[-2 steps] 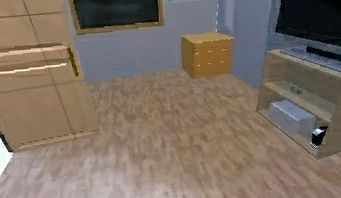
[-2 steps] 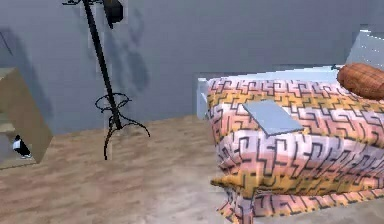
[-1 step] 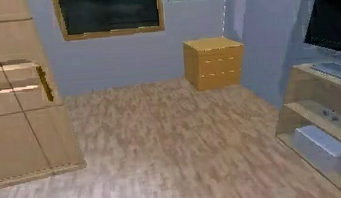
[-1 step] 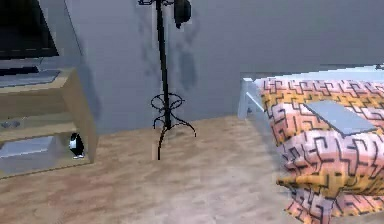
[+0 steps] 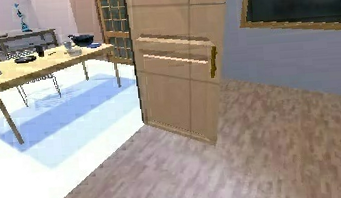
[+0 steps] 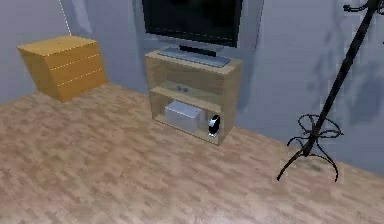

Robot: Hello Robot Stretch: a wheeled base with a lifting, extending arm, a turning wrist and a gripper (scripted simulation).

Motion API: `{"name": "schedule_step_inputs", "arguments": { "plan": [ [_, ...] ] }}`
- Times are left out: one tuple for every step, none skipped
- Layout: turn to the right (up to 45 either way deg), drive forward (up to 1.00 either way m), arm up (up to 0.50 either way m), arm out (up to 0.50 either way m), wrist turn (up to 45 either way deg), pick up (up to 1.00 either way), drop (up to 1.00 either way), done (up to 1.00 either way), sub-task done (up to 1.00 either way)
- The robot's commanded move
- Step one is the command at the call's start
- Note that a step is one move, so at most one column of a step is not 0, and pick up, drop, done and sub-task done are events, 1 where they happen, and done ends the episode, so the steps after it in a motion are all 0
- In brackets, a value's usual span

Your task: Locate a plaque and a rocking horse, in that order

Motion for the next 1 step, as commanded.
{"name": "schedule_step_inputs", "arguments": {
  "plan": [
    [-6.0, 0.00, 0.00, 0.00, 0.0, 0.00, 0.00, 0.00, 0.00]
  ]
}}
